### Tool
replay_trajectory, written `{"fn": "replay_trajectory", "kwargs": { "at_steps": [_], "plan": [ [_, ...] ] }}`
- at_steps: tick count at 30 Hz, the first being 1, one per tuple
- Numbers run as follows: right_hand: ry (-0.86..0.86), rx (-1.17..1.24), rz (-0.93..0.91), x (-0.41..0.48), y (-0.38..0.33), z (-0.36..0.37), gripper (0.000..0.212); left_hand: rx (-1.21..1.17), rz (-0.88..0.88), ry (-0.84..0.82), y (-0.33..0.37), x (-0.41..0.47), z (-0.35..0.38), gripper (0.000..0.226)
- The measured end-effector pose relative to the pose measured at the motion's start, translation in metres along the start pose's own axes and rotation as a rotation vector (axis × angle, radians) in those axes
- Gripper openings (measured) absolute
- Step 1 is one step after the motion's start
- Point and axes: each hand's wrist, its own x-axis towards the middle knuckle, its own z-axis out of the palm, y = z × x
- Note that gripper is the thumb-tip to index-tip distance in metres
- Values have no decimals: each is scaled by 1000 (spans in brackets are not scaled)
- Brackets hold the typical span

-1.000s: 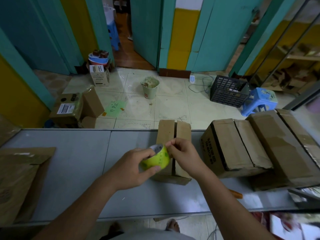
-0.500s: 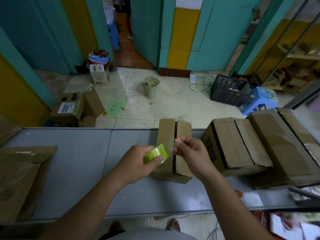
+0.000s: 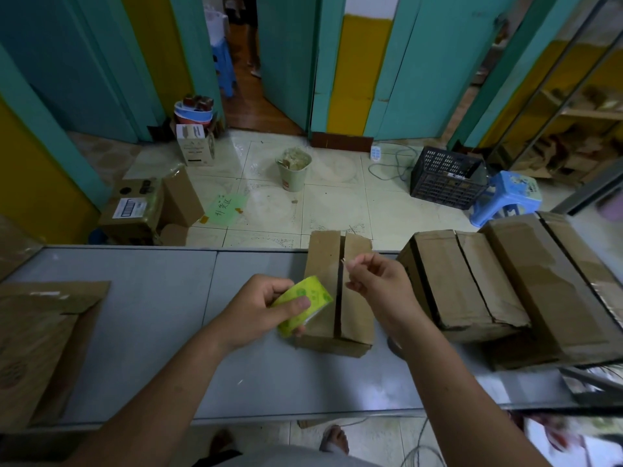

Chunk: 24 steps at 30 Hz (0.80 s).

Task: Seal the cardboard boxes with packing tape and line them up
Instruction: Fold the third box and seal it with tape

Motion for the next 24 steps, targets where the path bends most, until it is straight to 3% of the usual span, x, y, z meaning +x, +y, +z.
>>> {"fn": "replay_trajectory", "kwargs": {
  "at_steps": [6,10,16,20,24],
  "plan": [
    [52,-103,-47,12,-9,-6,7,-22,71,82,-4,0,7,24],
    [73,-319,-193,8,-44,-11,8,139,-21,130,-20,7,4,32],
    [64,-439,-336,-6,-78,-14,5,319,-241,162,-36,15,-8,53],
    [174,-355,-325,4,-74,-21,7,153,-93,189,-21,4,-5,50],
    [185,-328,-223,18,-64,-42,10,-35,32,87,-5,-17,-4,43]
  ]
}}
